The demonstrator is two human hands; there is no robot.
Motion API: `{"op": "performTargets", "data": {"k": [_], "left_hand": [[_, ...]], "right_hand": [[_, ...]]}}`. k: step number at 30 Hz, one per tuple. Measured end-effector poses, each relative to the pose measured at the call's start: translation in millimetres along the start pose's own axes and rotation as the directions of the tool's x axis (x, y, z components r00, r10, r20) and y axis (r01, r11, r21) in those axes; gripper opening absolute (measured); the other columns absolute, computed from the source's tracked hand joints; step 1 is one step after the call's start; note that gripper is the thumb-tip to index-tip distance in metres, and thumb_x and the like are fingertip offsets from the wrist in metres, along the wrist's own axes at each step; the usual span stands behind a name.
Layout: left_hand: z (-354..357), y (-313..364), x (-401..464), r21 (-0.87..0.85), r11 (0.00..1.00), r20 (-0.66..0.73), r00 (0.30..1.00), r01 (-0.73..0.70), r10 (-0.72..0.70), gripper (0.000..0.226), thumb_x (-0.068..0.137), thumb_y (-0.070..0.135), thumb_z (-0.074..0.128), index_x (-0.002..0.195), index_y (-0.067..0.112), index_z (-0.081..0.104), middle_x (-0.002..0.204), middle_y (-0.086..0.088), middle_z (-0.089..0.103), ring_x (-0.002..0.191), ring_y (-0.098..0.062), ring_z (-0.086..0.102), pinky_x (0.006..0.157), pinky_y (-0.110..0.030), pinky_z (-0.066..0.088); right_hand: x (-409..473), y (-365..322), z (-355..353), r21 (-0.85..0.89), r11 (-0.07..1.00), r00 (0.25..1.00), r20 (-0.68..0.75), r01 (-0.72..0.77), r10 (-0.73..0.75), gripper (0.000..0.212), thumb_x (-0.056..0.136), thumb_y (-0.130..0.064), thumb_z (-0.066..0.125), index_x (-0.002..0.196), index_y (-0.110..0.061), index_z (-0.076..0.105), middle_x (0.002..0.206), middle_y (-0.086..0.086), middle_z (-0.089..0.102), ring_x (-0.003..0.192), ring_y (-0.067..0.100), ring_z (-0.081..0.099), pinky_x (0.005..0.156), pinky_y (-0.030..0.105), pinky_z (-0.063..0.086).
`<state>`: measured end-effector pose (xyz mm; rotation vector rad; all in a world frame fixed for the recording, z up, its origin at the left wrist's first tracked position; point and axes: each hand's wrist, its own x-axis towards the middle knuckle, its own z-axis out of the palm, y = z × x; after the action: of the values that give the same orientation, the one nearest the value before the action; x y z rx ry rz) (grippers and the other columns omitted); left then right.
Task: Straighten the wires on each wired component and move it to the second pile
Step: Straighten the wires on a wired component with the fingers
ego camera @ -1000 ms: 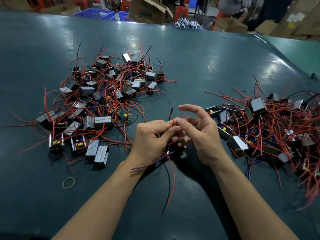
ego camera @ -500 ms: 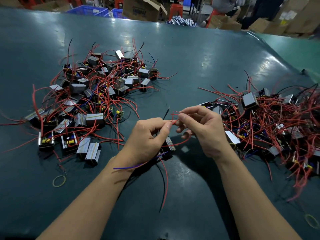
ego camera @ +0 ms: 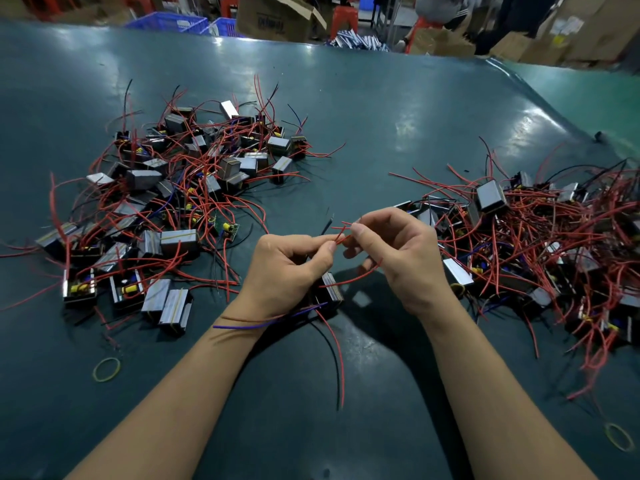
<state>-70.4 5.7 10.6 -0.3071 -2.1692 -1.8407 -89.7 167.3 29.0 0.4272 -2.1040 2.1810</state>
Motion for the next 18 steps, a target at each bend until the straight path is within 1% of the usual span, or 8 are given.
{"op": "performTargets", "data": {"k": [3, 6, 8, 11, 13, 14, 16, 18], "left_hand": [[-1.7, -0.2, 1.7, -0.04, 0.997, 0.013, 0.998, 0.068, -0.068, 0.018, 0.084, 0.009, 0.066, 0.087, 0.024, 0.076, 0.08, -0.016, 0.074, 0.07, -0.016, 0.057, 0.066, -0.029, 0.043], [-3.9, -2.0, 4.3, -0.016, 0.994, 0.011, 0.994, 0.111, -0.111, 0.026, 0.086, 0.0, 0.066, 0.081, 0.024, 0.075, 0.071, -0.01, 0.072, 0.066, -0.013, 0.055, 0.063, -0.025, 0.042], [-4.0, -0.4, 4.9, -0.008, 0.992, 0.032, 0.992, 0.122, -0.122, 0.018, 0.083, 0.008, 0.064, 0.078, 0.021, 0.076, 0.064, -0.008, 0.071, 0.062, -0.011, 0.054, 0.06, -0.023, 0.041], [-4.2, 0.7, 4.5, 0.025, 0.991, 0.036, 0.991, 0.131, -0.132, 0.019, 0.075, 0.017, 0.058, 0.067, 0.025, 0.074, 0.071, -0.018, 0.071, 0.063, -0.015, 0.055, 0.058, -0.026, 0.04], [-4.6, -0.4, 3.9, 0.049, 0.99, 0.054, 0.989, 0.135, -0.138, 0.022, 0.076, 0.02, 0.058, 0.062, 0.028, 0.073, 0.063, -0.02, 0.067, 0.053, -0.014, 0.047, 0.053, -0.027, 0.036], [-4.8, -1.4, 3.6, 0.047, 0.989, 0.064, 0.988, 0.137, -0.14, 0.022, 0.077, 0.021, 0.058, 0.062, 0.027, 0.073, 0.056, -0.016, 0.064, 0.048, -0.011, 0.043, 0.051, -0.026, 0.034], [-5.8, -3.5, 3.3, 0.038, 0.992, 0.08, 0.989, 0.122, -0.125, 0.023, 0.08, 0.021, 0.058, 0.063, 0.026, 0.073, 0.046, 0.002, 0.055, 0.042, -0.003, 0.036, 0.046, -0.021, 0.03], [-6.5, -4.6, 3.4, 0.043, 0.995, 0.093, 0.991, 0.091, -0.095, 0.024, 0.083, 0.024, 0.059, 0.063, 0.022, 0.073, 0.042, 0.003, 0.045, 0.042, -0.004, 0.03, 0.043, -0.024, 0.025]], "right_hand": [[-0.9, -0.1, -0.4, -0.029, 1.0, 0.999, 0.037, -0.004, 0.005, 0.013, 0.088, 0.002, 0.066, 0.084, -0.011, 0.064, 0.071, 0.005, 0.073, 0.064, 0.021, 0.071, 0.05, 0.023, 0.051], [-0.5, 0.2, -1.6, -0.033, 0.999, 0.998, 0.07, 0.003, -0.001, 0.013, 0.088, 0.002, 0.066, 0.085, -0.011, 0.064, 0.073, 0.007, 0.074, 0.067, 0.022, 0.072, 0.049, 0.024, 0.052], [-0.3, 0.3, -2.8, -0.042, 0.999, 0.996, 0.084, 0.004, 0.0, 0.011, 0.088, 0.002, 0.066, 0.086, -0.009, 0.065, 0.074, 0.008, 0.074, 0.07, 0.023, 0.073, 0.05, 0.024, 0.053], [-0.2, 1.4, -4.3, -0.066, 0.998, 0.995, 0.101, 0.001, 0.006, 0.008, 0.089, 0.001, 0.065, 0.088, -0.007, 0.066, 0.076, 0.009, 0.074, 0.07, 0.026, 0.072, 0.051, 0.026, 0.054], [0.4, 1.3, -3.6, -0.074, 0.997, 0.996, 0.085, 0.01, -0.004, 0.012, 0.088, 0.001, 0.067, 0.087, -0.01, 0.067, 0.078, 0.01, 0.073, 0.071, 0.025, 0.072, 0.052, 0.026, 0.053], [1.3, 1.1, -2.9, -0.067, 0.998, 0.997, 0.075, 0.014, -0.009, 0.013, 0.087, 0.002, 0.067, 0.086, -0.011, 0.068, 0.082, 0.01, 0.073, 0.072, 0.024, 0.072, 0.052, 0.026, 0.053], [2.4, 0.7, -1.9, -0.03, 0.999, 0.998, 0.065, 0.014, -0.012, 0.012, 0.086, 0.003, 0.067, 0.084, -0.009, 0.068, 0.091, 0.009, 0.074, 0.073, 0.021, 0.072, 0.053, 0.024, 0.052], [3.2, 0.9, -1.1, 0.005, 1.0, 0.997, 0.081, 0.009, -0.009, 0.009, 0.087, 0.004, 0.065, 0.085, -0.005, 0.067, 0.087, 0.008, 0.074, 0.073, 0.021, 0.071, 0.057, 0.027, 0.053]]}}
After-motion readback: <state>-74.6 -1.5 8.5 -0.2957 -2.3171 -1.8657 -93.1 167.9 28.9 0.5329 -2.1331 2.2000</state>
